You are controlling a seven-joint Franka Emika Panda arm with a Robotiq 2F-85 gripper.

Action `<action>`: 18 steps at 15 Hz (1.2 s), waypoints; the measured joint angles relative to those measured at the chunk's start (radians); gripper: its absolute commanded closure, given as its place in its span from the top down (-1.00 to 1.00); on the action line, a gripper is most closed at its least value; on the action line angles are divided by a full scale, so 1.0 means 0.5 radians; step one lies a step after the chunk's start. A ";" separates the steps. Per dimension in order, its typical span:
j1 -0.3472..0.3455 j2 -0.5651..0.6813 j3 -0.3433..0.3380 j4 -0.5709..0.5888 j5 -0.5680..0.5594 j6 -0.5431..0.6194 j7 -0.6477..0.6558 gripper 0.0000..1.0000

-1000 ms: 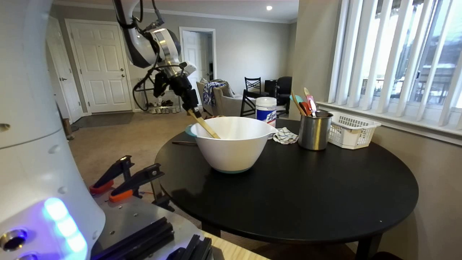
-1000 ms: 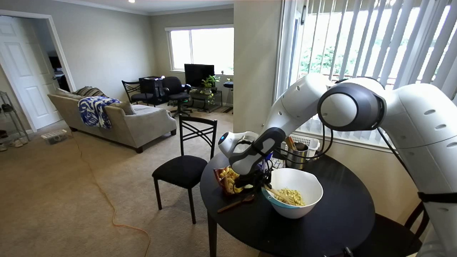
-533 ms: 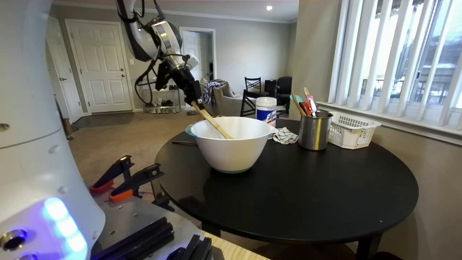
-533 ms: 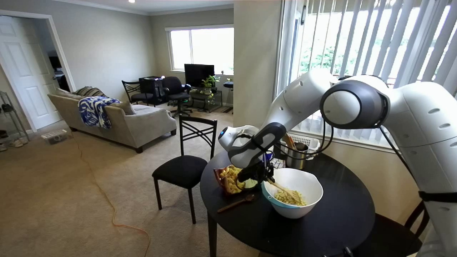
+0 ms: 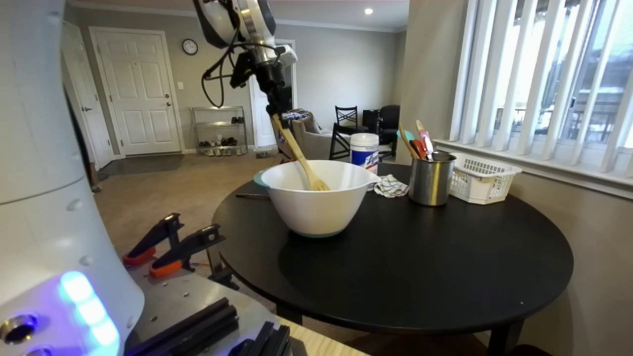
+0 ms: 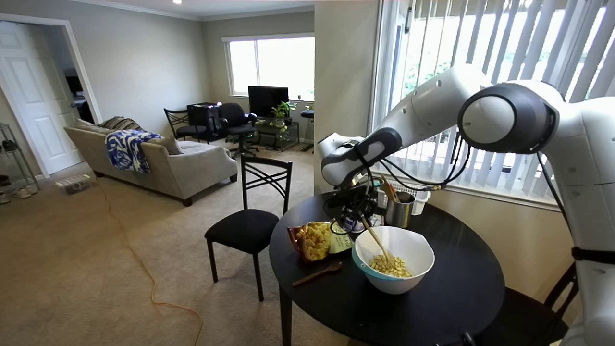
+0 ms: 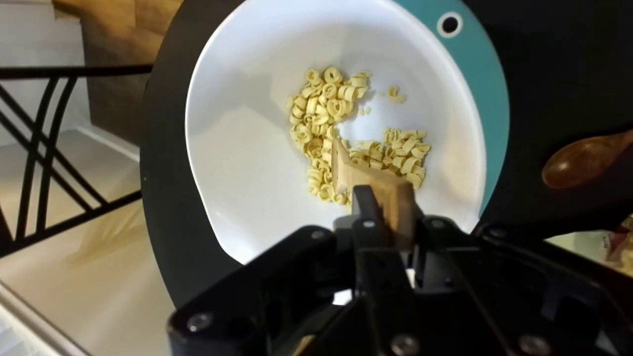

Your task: Stir in the bowl

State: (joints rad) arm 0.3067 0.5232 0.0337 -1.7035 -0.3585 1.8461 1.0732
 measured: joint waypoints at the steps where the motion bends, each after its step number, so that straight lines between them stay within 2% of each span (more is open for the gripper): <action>1: -0.043 -0.013 0.000 0.000 0.096 0.004 -0.007 -0.94; 5: -0.166 -0.019 0.000 -0.010 0.484 0.033 -0.006 -0.94; 8: -0.219 -0.022 -0.003 -0.053 0.708 0.202 -0.005 -0.94; 13: -0.276 -0.132 -0.038 -0.277 0.765 0.566 -0.007 -0.94; 18: -0.396 -0.362 -0.048 -0.677 0.925 1.006 -0.171 -0.94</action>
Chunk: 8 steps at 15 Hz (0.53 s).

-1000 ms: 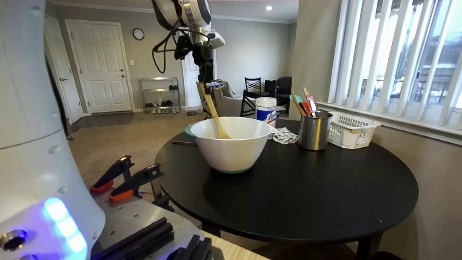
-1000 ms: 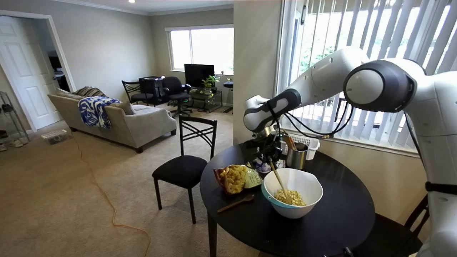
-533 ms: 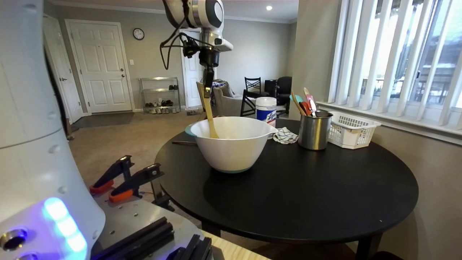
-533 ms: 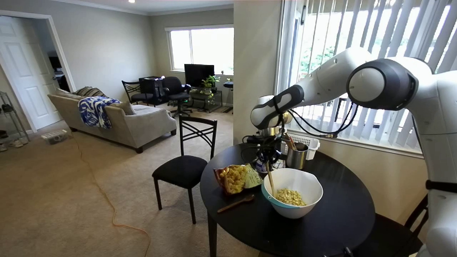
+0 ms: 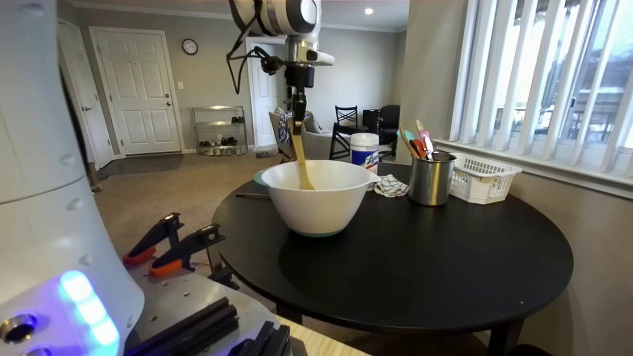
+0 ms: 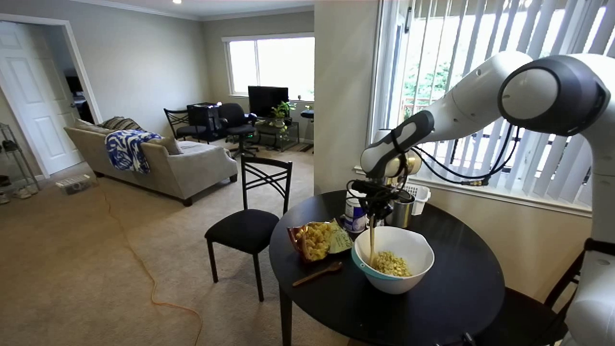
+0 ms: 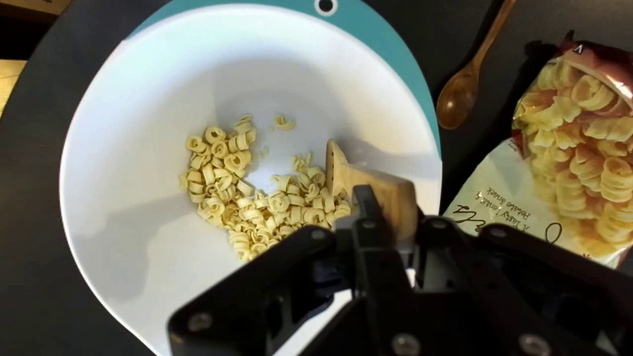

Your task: Stir in the bowl

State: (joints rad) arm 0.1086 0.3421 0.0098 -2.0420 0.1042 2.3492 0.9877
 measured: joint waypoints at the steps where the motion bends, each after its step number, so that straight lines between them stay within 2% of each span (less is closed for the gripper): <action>1: -0.037 -0.052 0.002 -0.093 0.085 0.088 -0.077 -0.94; 5: -0.185 -0.236 0.013 -0.432 0.501 0.360 -0.507 -0.94; 8: -0.239 -0.317 0.014 -0.589 0.745 0.471 -0.840 -0.94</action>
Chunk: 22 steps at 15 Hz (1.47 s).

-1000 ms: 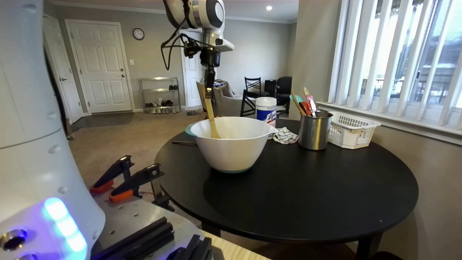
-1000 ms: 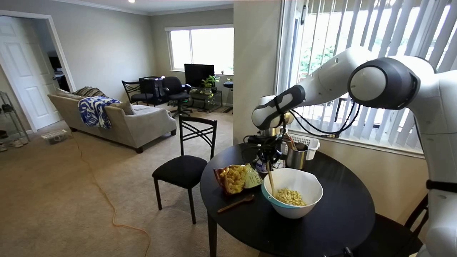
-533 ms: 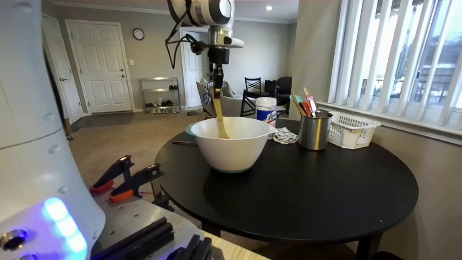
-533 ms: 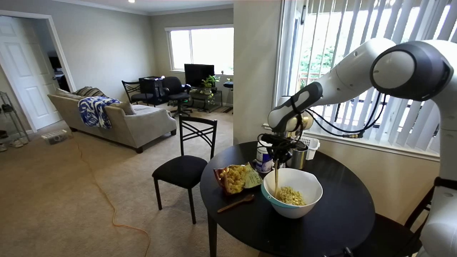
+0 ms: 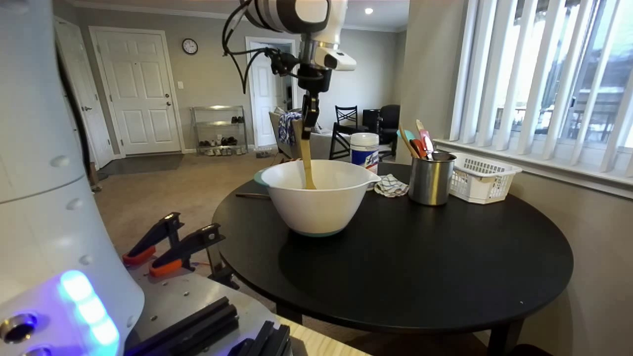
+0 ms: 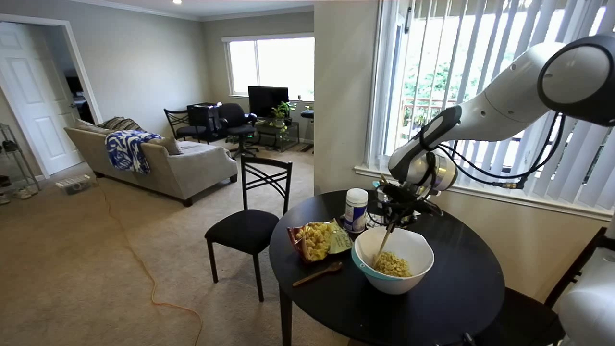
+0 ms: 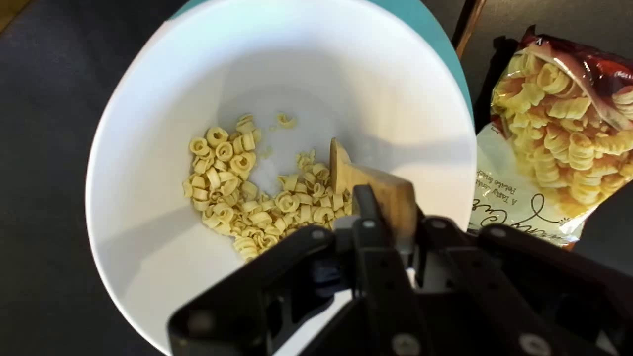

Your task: Stir in the bowl

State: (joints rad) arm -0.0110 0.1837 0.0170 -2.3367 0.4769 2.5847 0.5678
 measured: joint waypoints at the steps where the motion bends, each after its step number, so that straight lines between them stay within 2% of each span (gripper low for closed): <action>1: -0.005 -0.016 -0.003 -0.031 0.023 0.019 -0.077 -0.94; 4: 0.004 -0.037 -0.012 -0.070 -0.027 0.045 -0.181 -0.94; 8: 0.050 -0.039 -0.034 -0.066 -0.312 0.055 -0.148 -0.94; 10: 0.093 -0.037 -0.076 -0.067 -0.528 0.095 0.001 -0.94; 13: 0.169 -0.036 -0.170 -0.066 -0.886 0.101 0.388 -0.94; 16: 0.227 -0.050 -0.206 -0.036 -1.153 -0.103 0.676 -0.94; 20: 0.240 -0.051 -0.165 0.064 -1.179 -0.511 0.685 -0.94; 22: 0.237 -0.046 -0.128 0.099 -1.120 -0.678 0.585 -0.94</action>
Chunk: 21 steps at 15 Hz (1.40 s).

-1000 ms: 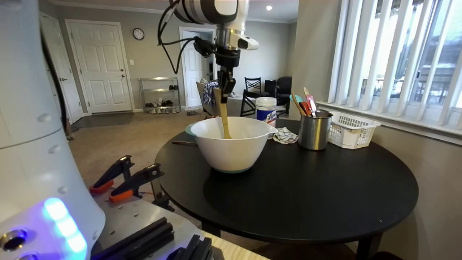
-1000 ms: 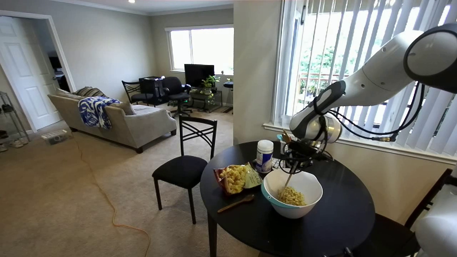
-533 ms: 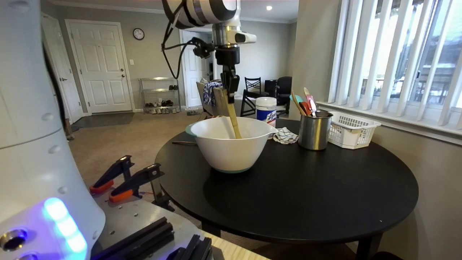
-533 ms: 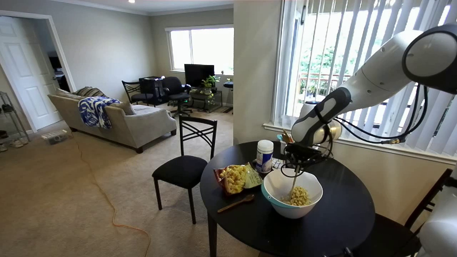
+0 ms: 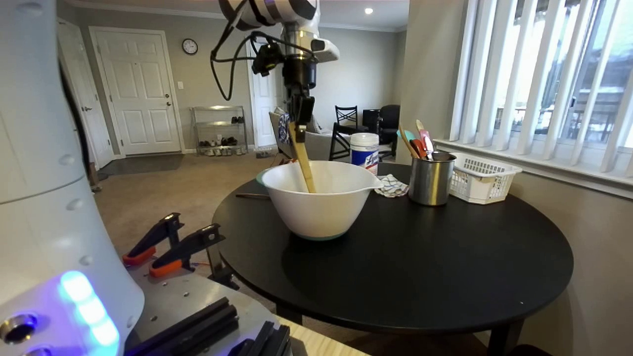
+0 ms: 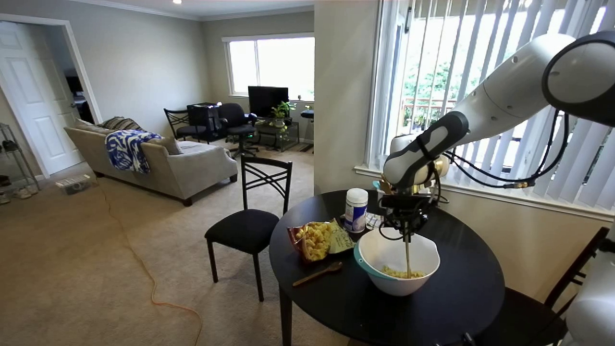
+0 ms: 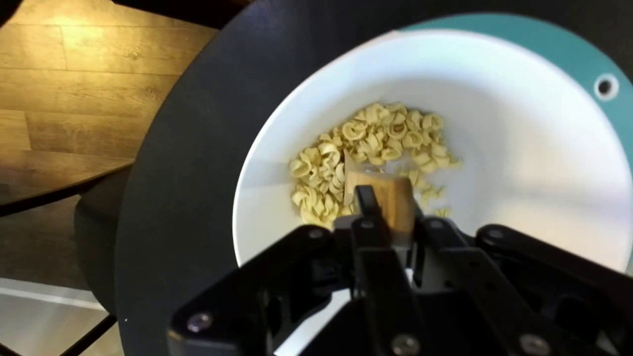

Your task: Stir in the bowl

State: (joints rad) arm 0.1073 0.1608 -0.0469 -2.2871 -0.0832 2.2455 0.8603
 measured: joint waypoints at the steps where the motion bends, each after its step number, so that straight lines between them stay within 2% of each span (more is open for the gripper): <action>1: -0.003 0.005 0.020 0.004 0.059 -0.059 -0.085 -0.94; 5: -0.006 0.019 0.081 0.004 0.270 -0.139 -0.380 -0.94; 8: -0.005 0.019 0.111 0.015 0.343 -0.129 -0.449 -0.94; 14: -0.007 0.026 0.141 0.018 0.679 0.056 -0.551 -0.94; 21: 0.000 0.071 0.143 -0.027 0.697 0.278 -0.550 -0.94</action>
State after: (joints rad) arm 0.1074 0.1962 0.0245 -2.3004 0.2655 2.3846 0.5852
